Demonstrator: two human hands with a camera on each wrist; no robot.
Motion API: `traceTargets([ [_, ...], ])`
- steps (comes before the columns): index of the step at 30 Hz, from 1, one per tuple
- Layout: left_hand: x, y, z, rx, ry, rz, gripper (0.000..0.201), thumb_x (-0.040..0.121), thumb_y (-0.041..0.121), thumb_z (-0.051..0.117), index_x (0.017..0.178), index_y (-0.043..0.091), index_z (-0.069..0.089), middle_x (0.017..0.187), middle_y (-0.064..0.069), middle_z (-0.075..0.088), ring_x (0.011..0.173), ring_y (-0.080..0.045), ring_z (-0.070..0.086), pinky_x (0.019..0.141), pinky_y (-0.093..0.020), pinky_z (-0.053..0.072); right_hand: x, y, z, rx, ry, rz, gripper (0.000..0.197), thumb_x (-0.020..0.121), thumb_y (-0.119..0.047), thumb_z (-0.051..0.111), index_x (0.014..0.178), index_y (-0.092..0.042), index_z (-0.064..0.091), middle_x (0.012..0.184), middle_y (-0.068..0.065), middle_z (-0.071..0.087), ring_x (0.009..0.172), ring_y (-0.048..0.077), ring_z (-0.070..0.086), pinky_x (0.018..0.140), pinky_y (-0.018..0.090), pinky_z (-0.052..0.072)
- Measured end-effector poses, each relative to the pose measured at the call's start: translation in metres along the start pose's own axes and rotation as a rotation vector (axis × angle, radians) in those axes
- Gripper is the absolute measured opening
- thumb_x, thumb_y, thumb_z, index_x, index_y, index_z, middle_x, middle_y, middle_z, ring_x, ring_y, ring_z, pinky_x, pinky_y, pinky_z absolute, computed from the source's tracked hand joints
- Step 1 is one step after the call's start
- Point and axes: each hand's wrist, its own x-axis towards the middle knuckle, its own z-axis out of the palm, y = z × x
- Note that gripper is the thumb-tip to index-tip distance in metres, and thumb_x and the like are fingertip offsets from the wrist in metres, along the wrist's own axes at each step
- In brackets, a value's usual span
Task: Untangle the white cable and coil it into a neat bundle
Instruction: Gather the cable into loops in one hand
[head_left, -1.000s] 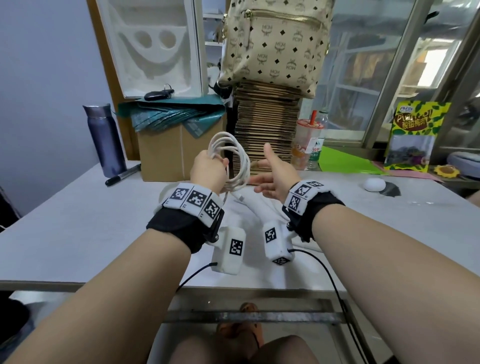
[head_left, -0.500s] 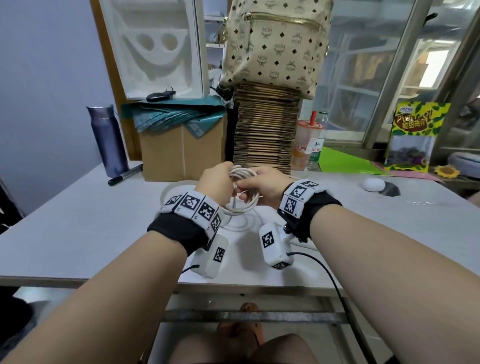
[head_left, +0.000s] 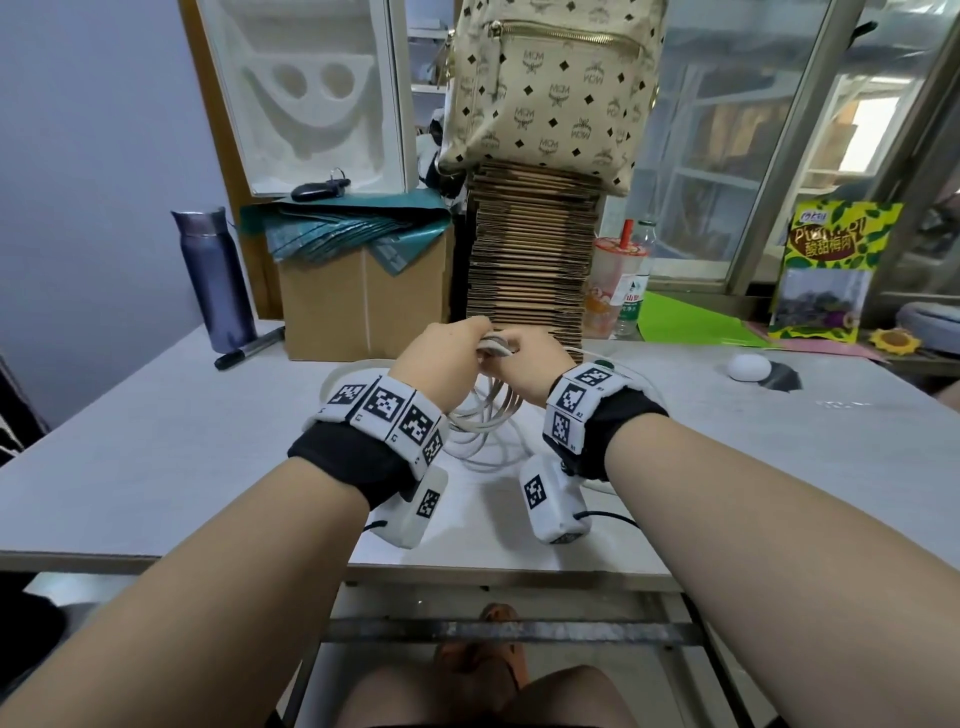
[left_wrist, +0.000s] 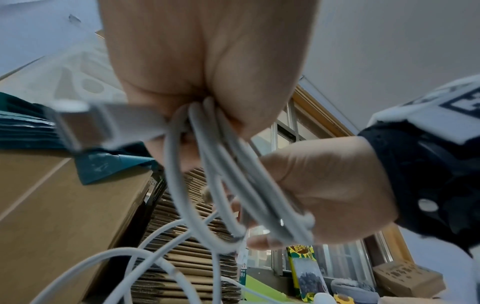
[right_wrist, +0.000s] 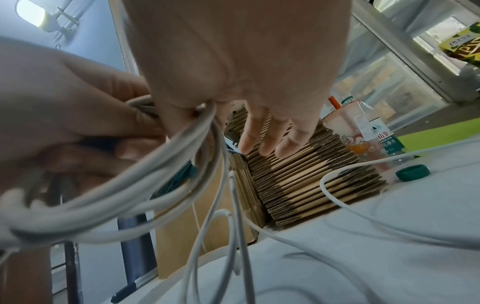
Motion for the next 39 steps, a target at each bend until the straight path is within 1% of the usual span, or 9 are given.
traceTargets([
  [4, 0.001, 0.003, -0.003, -0.261, 0.153, -0.057, 0.022, 0.094, 0.003, 0.035, 0.102, 0.007, 0.055, 0.091, -0.015, 0.061, 0.084, -0.032, 0.059, 0.075, -0.045, 0.055, -0.003, 0.002, -0.003, 0.178, 0.052, 0.061, 0.015, 0.083, -0.010, 0.058, 0.070, -0.007, 0.062, 0.068, 0.006, 0.054, 0.066, 0.019, 0.048, 0.065, 0.029, 0.038],
  [8, 0.005, 0.003, -0.001, -0.508, 0.269, -0.088, 0.021, 0.090, 0.002, 0.034, 0.089, 0.011, 0.053, 0.074, -0.007, 0.061, 0.069, -0.023, 0.058, 0.061, -0.031, 0.048, -0.006, -0.005, -0.004, 0.472, 0.094, 0.101, 0.013, 0.089, -0.012, 0.057, 0.086, -0.003, 0.066, 0.074, 0.008, 0.060, 0.067, 0.019, 0.055, 0.064, 0.025, 0.045],
  [12, 0.002, 0.003, 0.003, -0.705, 0.382, -0.126, 0.031, 0.086, -0.002, 0.029, 0.095, 0.011, 0.056, 0.067, -0.004, 0.064, 0.051, -0.016, 0.060, 0.056, -0.031, 0.051, 0.002, -0.008, -0.007, 0.216, 0.118, 0.164, 0.024, 0.075, -0.036, 0.061, 0.066, -0.013, 0.066, 0.078, 0.011, 0.068, 0.083, 0.029, 0.066, 0.084, 0.042, 0.050],
  [16, 0.002, 0.004, -0.001, -0.889, 0.446, -0.157, 0.037, 0.086, -0.007, 0.026, 0.095, 0.010, 0.057, 0.069, -0.006, 0.063, 0.048, -0.014, 0.064, 0.052, -0.029, 0.054, 0.002, -0.009, -0.010, 0.141, 0.012, 0.200, 0.037, 0.085, -0.038, 0.056, 0.101, -0.007, 0.068, 0.104, 0.009, 0.069, 0.101, 0.027, 0.062, 0.097, 0.040, 0.047],
  [20, 0.006, 0.007, 0.002, -1.038, 0.527, -0.213, 0.043, 0.085, -0.008, 0.024, 0.082, 0.022, 0.054, 0.069, -0.006, 0.063, 0.049, -0.015, 0.063, 0.050, -0.027, 0.051, 0.003, -0.011, -0.007, 0.029, 0.093, 0.167, 0.026, 0.081, -0.036, 0.059, 0.059, -0.022, 0.056, 0.068, 0.001, 0.053, 0.100, 0.026, 0.047, 0.076, 0.035, 0.033],
  [24, 0.008, 0.003, 0.005, -1.132, 0.555, -0.264, 0.039, 0.090, -0.004, 0.027, 0.081, 0.024, 0.052, 0.071, -0.007, 0.064, 0.058, -0.018, 0.065, 0.064, -0.036, 0.056, 0.004, -0.015, -0.006, -0.103, 0.151, -0.004, 0.035, 0.087, -0.038, 0.051, 0.056, -0.023, 0.047, 0.062, -0.009, 0.049, 0.103, 0.029, 0.046, 0.076, 0.034, 0.026],
  [29, 0.011, -0.010, 0.009, -0.872, 0.422, -0.310, 0.020, 0.097, 0.010, 0.038, 0.087, 0.018, 0.054, 0.076, -0.001, 0.064, 0.077, -0.022, 0.062, 0.066, -0.035, 0.052, 0.001, -0.021, -0.010, -0.156, 0.159, 0.029, 0.030, 0.098, -0.034, 0.033, 0.085, -0.023, 0.057, 0.079, -0.003, 0.052, 0.120, 0.027, 0.037, 0.095, 0.041, 0.033],
  [35, 0.006, -0.015, 0.002, -0.469, 0.249, -0.305, 0.019, 0.087, 0.002, 0.048, 0.102, 0.013, 0.051, 0.077, 0.003, 0.058, 0.062, -0.012, 0.053, 0.053, -0.023, 0.038, 0.004, -0.016, -0.004, -0.306, 0.094, -0.019, 0.027, 0.101, -0.032, 0.027, 0.086, -0.022, 0.047, 0.080, -0.002, 0.057, 0.084, 0.025, 0.052, 0.086, 0.039, 0.031],
  [39, 0.005, -0.011, -0.002, -0.164, 0.247, -0.191, 0.018, 0.090, 0.006, 0.044, 0.106, 0.008, 0.053, 0.096, -0.011, 0.060, 0.082, -0.027, 0.053, 0.068, -0.032, 0.038, -0.003, -0.017, -0.002, -0.383, 0.085, -0.081, 0.018, 0.099, -0.024, 0.031, 0.092, -0.019, 0.047, 0.089, 0.004, 0.062, 0.085, 0.028, 0.055, 0.081, 0.038, 0.032],
])
